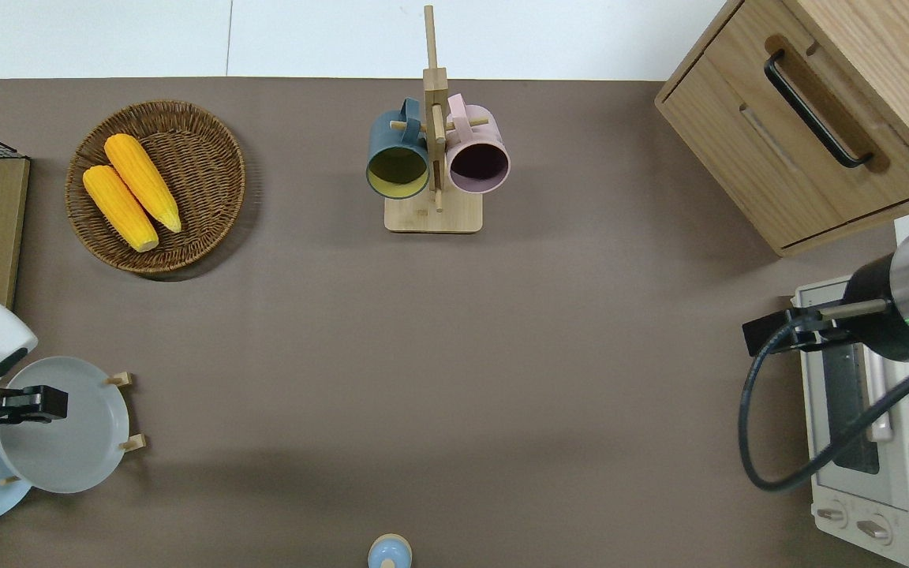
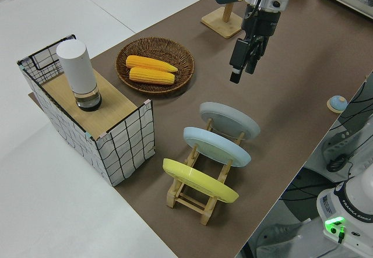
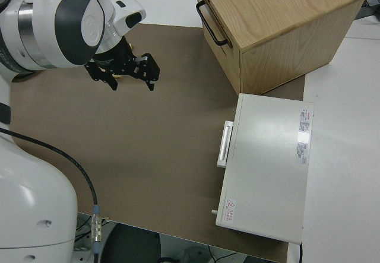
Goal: Pick gray plate from low plate rack and place it on table with left arm
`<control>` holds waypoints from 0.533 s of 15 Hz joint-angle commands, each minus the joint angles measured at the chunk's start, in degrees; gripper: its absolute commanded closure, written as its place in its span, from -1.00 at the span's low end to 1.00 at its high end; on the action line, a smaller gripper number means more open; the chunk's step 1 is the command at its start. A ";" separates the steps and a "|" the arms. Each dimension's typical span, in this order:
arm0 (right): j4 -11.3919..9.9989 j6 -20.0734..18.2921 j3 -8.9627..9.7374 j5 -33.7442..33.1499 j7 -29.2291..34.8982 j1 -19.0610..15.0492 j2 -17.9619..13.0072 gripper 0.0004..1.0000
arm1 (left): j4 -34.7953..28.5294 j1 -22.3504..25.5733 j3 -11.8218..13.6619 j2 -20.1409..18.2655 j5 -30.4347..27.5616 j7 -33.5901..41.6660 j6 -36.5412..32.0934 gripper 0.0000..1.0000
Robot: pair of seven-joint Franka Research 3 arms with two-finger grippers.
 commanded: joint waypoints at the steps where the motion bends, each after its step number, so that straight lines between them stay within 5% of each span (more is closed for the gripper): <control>1: 0.35 -0.87 0.38 0.20 -0.19 -0.84 -0.27 -0.98 | -2.04 0.05 0.68 -1.31 0.78 0.51 1.98 -0.98; 8: 0.35 -0.87 0.38 0.20 -0.19 -0.76 -0.27 -0.98 | -5.90 0.05 4.45 -0.87 1.13 0.60 7.60 -0.98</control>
